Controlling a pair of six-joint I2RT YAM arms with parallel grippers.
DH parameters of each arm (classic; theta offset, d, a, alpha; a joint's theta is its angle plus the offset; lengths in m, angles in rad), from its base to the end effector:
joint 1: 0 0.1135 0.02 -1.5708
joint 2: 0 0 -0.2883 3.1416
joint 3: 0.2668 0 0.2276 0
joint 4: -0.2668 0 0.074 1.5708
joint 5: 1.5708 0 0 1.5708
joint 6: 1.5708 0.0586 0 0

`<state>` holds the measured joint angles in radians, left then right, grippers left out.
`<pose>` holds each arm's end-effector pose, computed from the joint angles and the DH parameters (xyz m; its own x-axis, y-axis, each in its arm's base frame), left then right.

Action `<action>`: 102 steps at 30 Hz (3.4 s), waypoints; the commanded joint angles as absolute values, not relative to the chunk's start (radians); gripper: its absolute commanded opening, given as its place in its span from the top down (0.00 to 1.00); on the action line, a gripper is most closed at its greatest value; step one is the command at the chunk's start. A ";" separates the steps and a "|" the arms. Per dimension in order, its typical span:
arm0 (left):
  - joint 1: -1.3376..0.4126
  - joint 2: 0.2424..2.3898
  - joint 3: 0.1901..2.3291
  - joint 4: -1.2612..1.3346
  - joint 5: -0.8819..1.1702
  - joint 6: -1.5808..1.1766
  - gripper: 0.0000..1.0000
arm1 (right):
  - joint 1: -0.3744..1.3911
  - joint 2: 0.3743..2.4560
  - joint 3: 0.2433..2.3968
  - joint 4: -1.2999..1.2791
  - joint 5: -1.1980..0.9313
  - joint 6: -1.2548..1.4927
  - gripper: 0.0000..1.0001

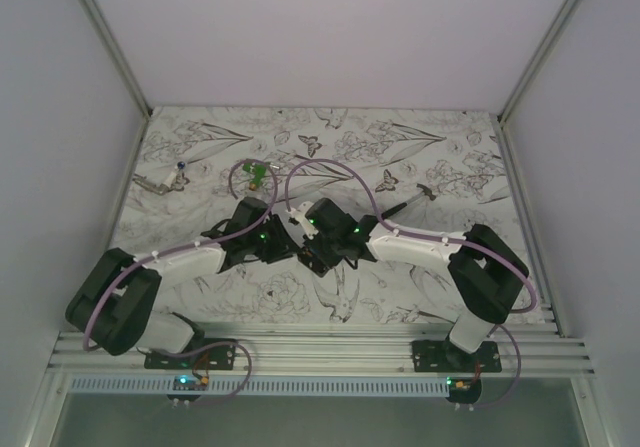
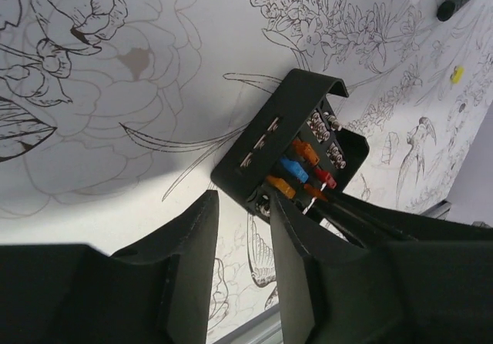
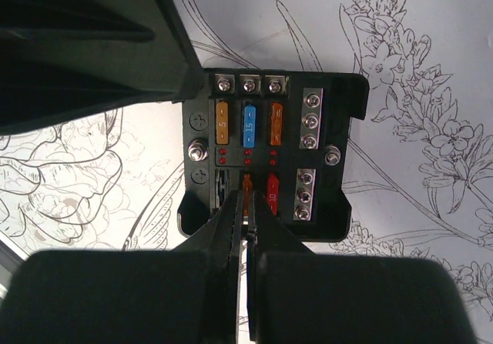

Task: Snap on the fuse box
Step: Install the fuse at the fuse box base.

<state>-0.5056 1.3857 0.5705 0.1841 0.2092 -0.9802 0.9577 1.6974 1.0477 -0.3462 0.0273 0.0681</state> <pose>0.2279 -0.1401 0.2007 -0.8028 -0.4842 -0.3478 -0.0832 0.6687 -0.7389 0.1967 0.2768 0.2032 -0.5368 -0.6448 -0.5440 -0.7743 0.6327 0.0141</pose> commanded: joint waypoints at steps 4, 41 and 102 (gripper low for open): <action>-0.530 1.451 0.600 0.224 0.215 -1.017 0.72 | 0.959 1.753 1.015 -0.377 -0.018 0.097 1.00; -0.515 1.494 0.621 0.156 0.165 -0.978 0.96 | 0.973 1.729 0.948 -0.476 0.029 0.112 1.00; -0.526 1.472 0.612 0.155 0.140 -0.984 0.97 | 1.014 1.809 0.946 -0.349 0.139 0.159 1.00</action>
